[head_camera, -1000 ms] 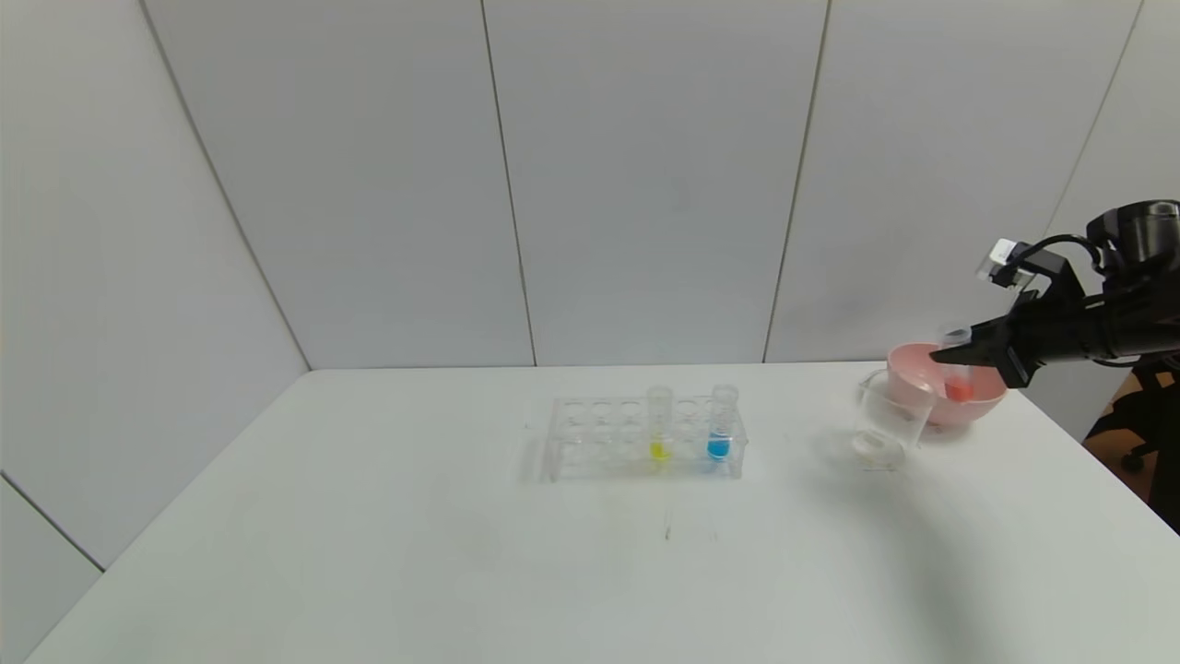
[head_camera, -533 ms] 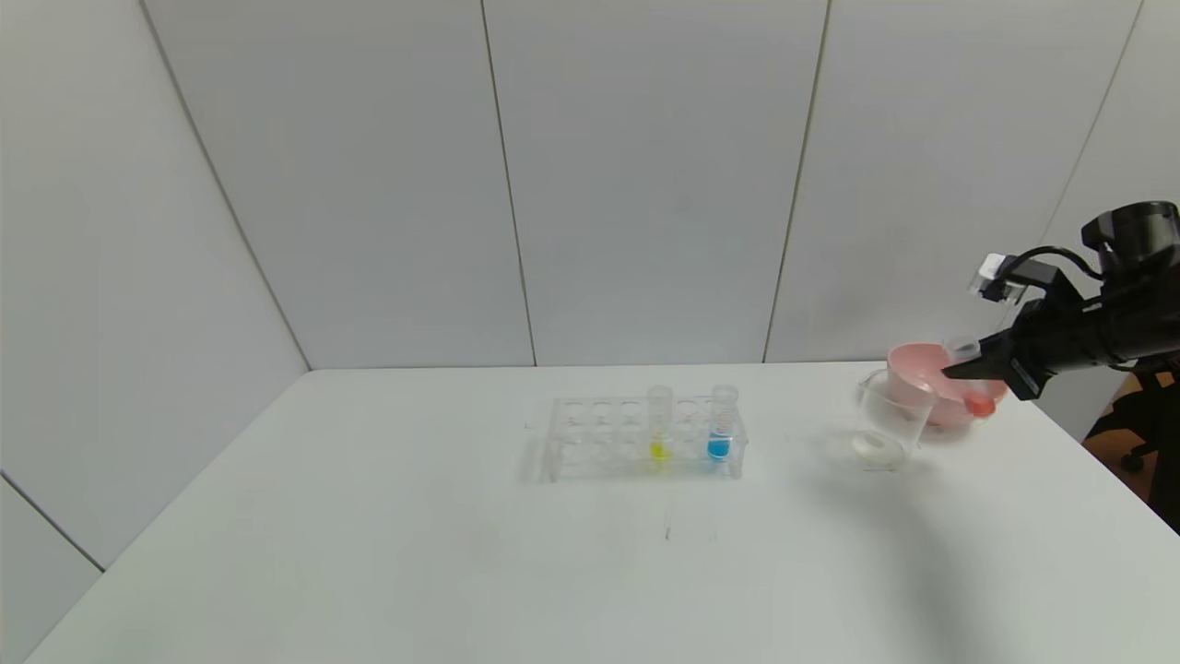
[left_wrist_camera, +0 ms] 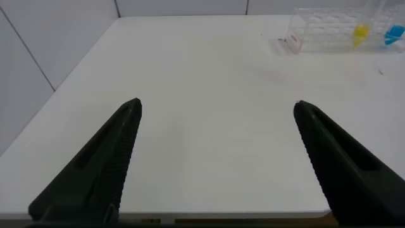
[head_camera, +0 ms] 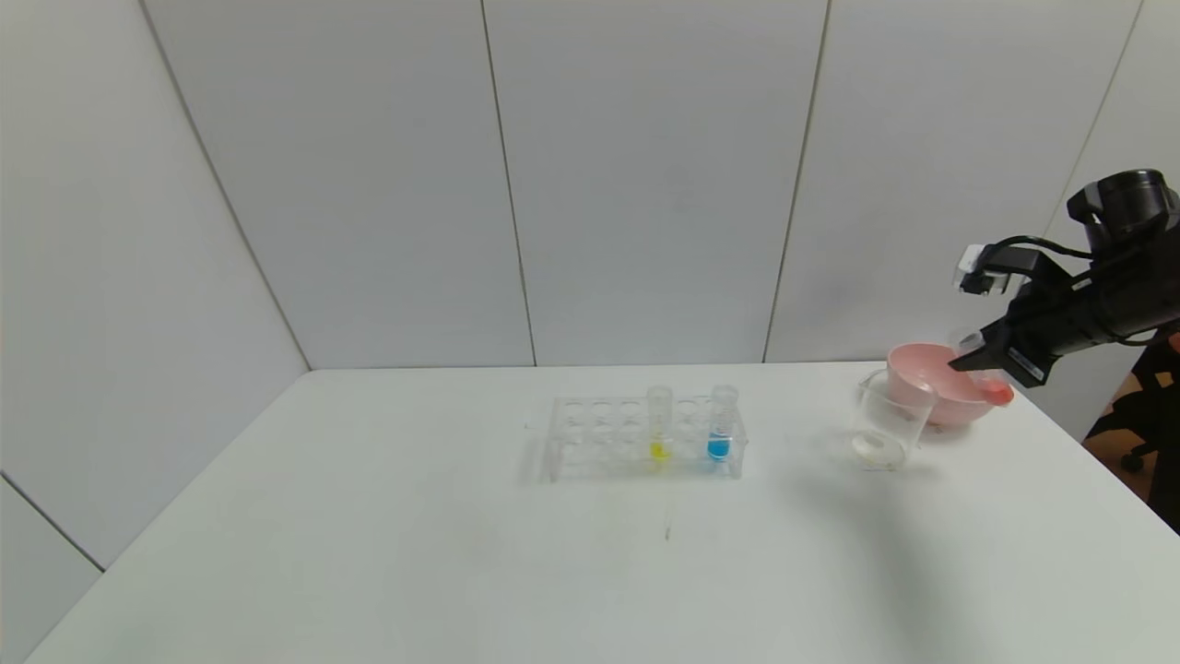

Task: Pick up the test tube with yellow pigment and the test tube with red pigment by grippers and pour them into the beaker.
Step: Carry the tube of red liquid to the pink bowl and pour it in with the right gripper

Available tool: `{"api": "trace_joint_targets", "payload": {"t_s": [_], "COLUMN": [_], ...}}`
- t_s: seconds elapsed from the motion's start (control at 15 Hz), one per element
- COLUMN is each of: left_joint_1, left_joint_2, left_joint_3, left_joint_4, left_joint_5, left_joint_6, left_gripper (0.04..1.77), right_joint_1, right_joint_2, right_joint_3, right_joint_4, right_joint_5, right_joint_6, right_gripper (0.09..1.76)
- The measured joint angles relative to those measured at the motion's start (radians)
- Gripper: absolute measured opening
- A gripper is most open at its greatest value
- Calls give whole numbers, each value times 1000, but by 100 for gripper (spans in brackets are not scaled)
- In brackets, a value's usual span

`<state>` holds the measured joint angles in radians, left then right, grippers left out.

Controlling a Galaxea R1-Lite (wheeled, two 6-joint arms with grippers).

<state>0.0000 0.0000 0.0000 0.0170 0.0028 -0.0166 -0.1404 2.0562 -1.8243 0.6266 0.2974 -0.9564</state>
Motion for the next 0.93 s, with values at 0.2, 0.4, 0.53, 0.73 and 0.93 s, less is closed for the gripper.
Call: {"api": "trace_joint_targets", "payload": {"t_s": [0.2, 0.4, 0.53, 0.73, 0.93], "left_joint_1": [0, 0, 0, 0, 0], "left_joint_2": [0, 0, 0, 0, 0], "left_joint_3": [0, 0, 0, 0, 0], "left_joint_4": [0, 0, 0, 0, 0], "left_joint_5": [0, 0, 0, 0, 0], "left_joint_6": [0, 0, 0, 0, 0], "left_gripper": [172, 172, 172, 172, 172], "right_joint_1": [33, 66, 83, 101, 122], "right_joint_2": [14, 31, 39, 49, 59], "right_joint_3": [-110, -159, -165, -167, -169], "right_joint_4": [137, 163, 160, 158, 163], "right_joint_5": [-84, -193, -246, -270, -302], "right_joint_6": [2, 3, 2, 3, -1], "right_gripper": [51, 51, 51, 51, 51]}}
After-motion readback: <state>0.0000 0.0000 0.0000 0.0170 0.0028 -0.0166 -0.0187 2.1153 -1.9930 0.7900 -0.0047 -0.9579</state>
